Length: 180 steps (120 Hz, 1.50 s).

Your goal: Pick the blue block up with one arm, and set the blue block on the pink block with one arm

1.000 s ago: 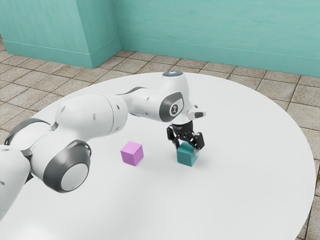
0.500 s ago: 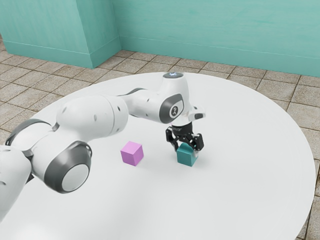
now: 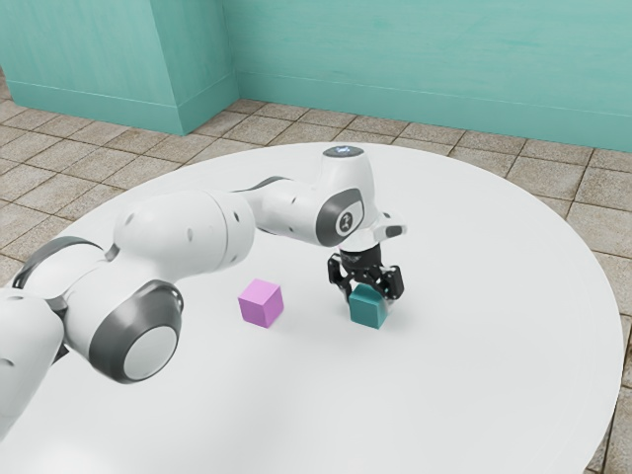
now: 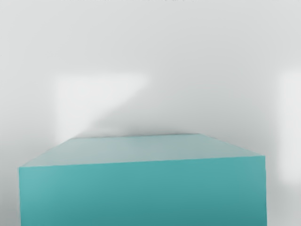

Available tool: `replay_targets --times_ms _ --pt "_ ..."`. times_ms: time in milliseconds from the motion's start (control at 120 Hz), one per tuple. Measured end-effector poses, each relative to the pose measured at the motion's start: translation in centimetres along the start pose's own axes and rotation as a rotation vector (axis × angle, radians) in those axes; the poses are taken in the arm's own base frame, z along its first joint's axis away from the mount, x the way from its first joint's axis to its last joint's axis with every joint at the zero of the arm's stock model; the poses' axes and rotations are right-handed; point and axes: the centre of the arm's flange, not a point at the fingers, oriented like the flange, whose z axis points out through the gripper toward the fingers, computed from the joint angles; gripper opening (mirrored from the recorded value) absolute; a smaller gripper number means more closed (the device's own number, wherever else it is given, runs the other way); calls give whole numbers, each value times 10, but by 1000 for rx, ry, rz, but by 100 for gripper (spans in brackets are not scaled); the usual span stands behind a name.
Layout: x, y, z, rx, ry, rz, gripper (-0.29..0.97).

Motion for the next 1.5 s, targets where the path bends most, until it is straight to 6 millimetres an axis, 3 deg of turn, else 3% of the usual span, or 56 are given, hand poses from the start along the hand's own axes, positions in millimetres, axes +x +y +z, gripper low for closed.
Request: replay_targets --times_ms 383,583,650,783,850,1017,1125,1192,1375,1500 --pt "0 1 -1 2 4 -29 39" --pt "0 1 -3 5 8 -42 38" --pt "1 2 -10 7 17 -44 38" --pt "0 -1 -51 27 63 -53 38" --pt "-8 -11 -73 49 70 -72 38" --pt "-46 -66 -122 94 57 -152 38" --pt "-77 -114 -123 108 32 -204 38" --pt "-90 -132 -120 129 37 -204 39" --pt "-88 -153 -119 178 121 -112 38" --pt "-112 -157 -124 140 126 -74 38"
